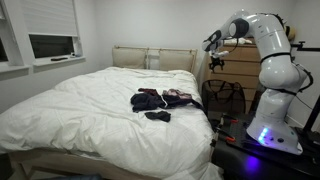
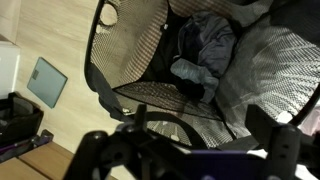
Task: Put the grey sock in the black bag
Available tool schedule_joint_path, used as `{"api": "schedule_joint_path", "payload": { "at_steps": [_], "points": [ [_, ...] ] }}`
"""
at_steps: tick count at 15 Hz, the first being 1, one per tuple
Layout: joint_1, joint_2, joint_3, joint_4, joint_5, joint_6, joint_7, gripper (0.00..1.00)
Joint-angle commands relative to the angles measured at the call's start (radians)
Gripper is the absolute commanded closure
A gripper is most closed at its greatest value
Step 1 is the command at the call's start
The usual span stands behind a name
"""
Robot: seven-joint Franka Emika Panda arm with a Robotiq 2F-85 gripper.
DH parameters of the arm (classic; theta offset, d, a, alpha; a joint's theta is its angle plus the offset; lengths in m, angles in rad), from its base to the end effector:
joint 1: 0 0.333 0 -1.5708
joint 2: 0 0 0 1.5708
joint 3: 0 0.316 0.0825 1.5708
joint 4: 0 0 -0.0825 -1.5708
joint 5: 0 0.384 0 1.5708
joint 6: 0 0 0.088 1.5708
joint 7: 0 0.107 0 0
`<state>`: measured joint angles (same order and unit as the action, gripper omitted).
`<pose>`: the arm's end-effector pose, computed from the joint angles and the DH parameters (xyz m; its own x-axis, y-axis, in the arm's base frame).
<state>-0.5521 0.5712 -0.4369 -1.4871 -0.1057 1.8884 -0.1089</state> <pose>0.4108 -0.5501 0.3586 0.6736 -0.7204 -0.1654 -0.6600 -0.6870 0.3041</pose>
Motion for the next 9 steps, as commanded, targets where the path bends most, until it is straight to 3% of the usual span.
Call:
{"api": "schedule_joint_path", "payload": {
  "at_steps": [1,5,8,9],
  "points": [
    [0.013,-0.04,0.023,0.012,-0.031,-0.023,0.039,0.0],
    [0.065,-0.099,0.03,-0.018,-0.056,-0.005,0.06,0.0],
    [0.109,-0.146,0.035,-0.03,-0.058,-0.017,0.146,0.0],
    [0.073,-0.085,0.042,0.018,-0.043,-0.006,0.091,0.0]
  ]
}}
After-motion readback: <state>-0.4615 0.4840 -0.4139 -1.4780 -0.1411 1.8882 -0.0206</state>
